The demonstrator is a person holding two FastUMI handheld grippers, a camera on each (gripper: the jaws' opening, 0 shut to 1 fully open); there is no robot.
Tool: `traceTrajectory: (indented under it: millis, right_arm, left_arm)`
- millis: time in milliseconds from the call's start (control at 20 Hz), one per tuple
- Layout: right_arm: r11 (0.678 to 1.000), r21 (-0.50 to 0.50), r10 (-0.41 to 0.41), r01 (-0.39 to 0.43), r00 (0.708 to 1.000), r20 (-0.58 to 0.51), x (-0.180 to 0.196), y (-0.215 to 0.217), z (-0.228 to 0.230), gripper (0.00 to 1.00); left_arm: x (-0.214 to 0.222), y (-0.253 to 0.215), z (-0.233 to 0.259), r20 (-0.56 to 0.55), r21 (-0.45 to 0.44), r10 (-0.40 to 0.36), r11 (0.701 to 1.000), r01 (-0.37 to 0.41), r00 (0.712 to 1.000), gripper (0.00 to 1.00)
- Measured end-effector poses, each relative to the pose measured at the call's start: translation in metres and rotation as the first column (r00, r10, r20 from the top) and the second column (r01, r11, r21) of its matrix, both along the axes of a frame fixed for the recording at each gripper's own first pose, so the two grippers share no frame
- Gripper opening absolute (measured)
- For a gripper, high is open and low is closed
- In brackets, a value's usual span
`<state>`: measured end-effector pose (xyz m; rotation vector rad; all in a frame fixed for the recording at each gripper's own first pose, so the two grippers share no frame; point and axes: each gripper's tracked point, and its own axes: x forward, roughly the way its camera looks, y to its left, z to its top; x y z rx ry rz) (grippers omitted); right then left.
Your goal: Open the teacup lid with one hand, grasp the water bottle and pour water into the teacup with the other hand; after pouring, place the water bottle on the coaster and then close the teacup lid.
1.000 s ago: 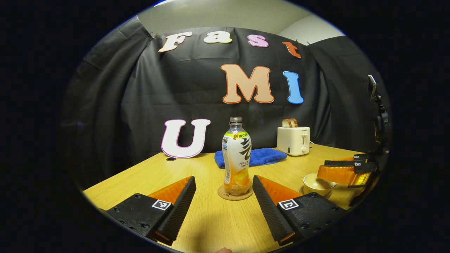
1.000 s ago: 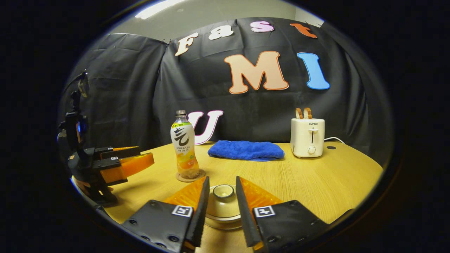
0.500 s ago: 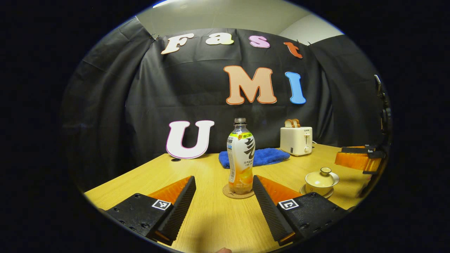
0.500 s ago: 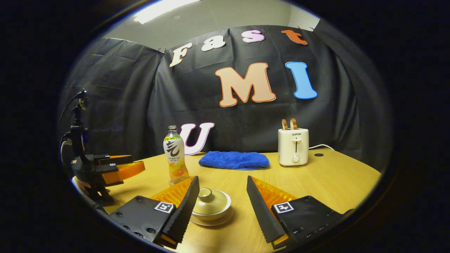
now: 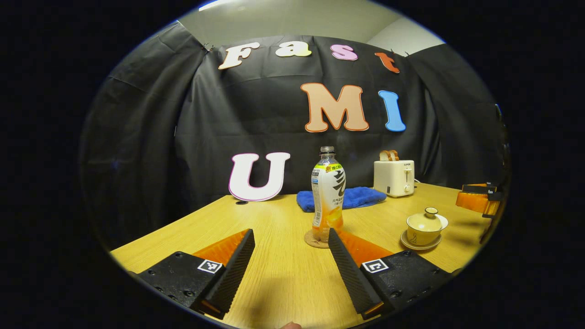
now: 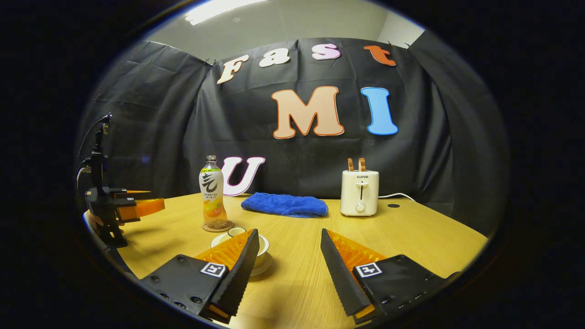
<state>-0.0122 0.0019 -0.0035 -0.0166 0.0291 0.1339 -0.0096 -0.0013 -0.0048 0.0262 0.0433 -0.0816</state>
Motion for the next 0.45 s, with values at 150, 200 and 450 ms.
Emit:
traceTrajectory:
  millis: [150,200,450]
  right_arm:
    - [1.0,0.005,0.007,-0.007,1.0,0.004,0.0,0.004,0.0,0.89]
    - [1.0,0.005,0.007,-0.007,1.0,0.006,-0.001,0.005,0.0,0.87]
    - [1.0,0.021,-0.004,0.003,1.0,0.024,-0.003,0.004,0.003,0.87]
  left_arm:
    - [-0.006,0.001,0.0,-0.001,-0.006,0.012,1.0,-0.012,1.0,0.95]
    - [-0.008,0.002,-0.001,0.0,-0.009,0.018,1.0,-0.018,1.0,0.95]
    - [-0.012,0.007,0.002,0.021,-0.022,0.051,0.999,-0.05,0.999,0.94]
